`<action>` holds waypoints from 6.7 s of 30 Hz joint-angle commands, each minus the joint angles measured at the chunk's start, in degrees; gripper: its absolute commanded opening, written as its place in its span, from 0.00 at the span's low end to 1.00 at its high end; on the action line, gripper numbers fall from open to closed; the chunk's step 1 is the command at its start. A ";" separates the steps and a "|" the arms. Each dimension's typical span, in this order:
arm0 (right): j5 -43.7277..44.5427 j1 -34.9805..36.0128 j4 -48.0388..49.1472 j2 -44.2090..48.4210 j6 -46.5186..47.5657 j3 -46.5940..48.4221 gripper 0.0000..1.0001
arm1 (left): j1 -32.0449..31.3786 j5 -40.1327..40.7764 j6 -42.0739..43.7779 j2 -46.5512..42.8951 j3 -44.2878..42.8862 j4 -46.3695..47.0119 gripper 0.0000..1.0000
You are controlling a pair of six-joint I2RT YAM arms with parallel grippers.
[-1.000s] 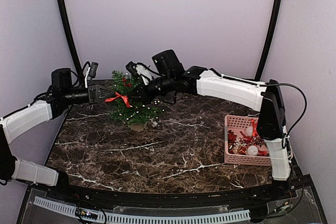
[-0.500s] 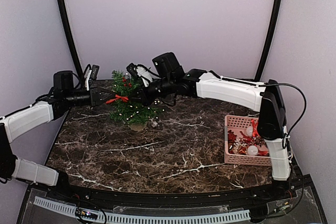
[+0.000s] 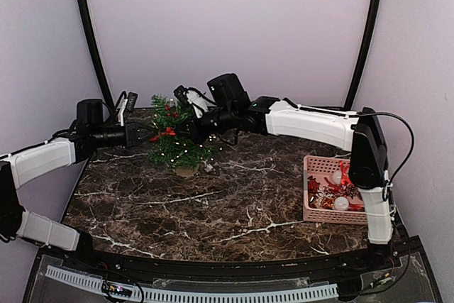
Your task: Decorate the small christmas tree
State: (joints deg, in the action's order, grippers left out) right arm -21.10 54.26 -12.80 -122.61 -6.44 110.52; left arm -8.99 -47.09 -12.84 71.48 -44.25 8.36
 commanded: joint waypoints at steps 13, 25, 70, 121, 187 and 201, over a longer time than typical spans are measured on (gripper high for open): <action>-0.72 -1.17 6.15 6.45 -2.76 -4.28 0.13 | -0.67 4.13 0.84 -2.35 -0.32 -1.07 0.22; -1.70 -1.44 7.70 9.82 -4.09 -8.02 0.48 | -0.67 12.46 1.81 -10.97 1.99 -1.01 0.64; 30.54 -44.53 -11.76 59.63 -29.72 -68.93 0.64 | 1.60 23.06 -19.73 -21.91 18.75 1.00 0.86; 29.46 -46.79 -4.43 55.30 -28.04 -78.64 0.13 | 1.59 21.81 -17.32 -22.58 16.34 -2.18 0.86; 10.27 -5.63 25.56 8.53 -51.11 -19.93 0.00 | 4.51 -4.22 -4.91 -4.13 -0.60 -1.11 0.82; 13.67 -4.09 20.53 5.64 -52.78 -15.36 0.00 | 3.80 -4.30 -4.91 -3.26 -0.49 -1.07 0.81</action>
State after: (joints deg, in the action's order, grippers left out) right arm -8.54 49.10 8.34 -115.31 -59.16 92.29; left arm -4.62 -50.17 -17.78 68.05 -44.14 6.00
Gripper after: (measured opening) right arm 0.004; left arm 0.816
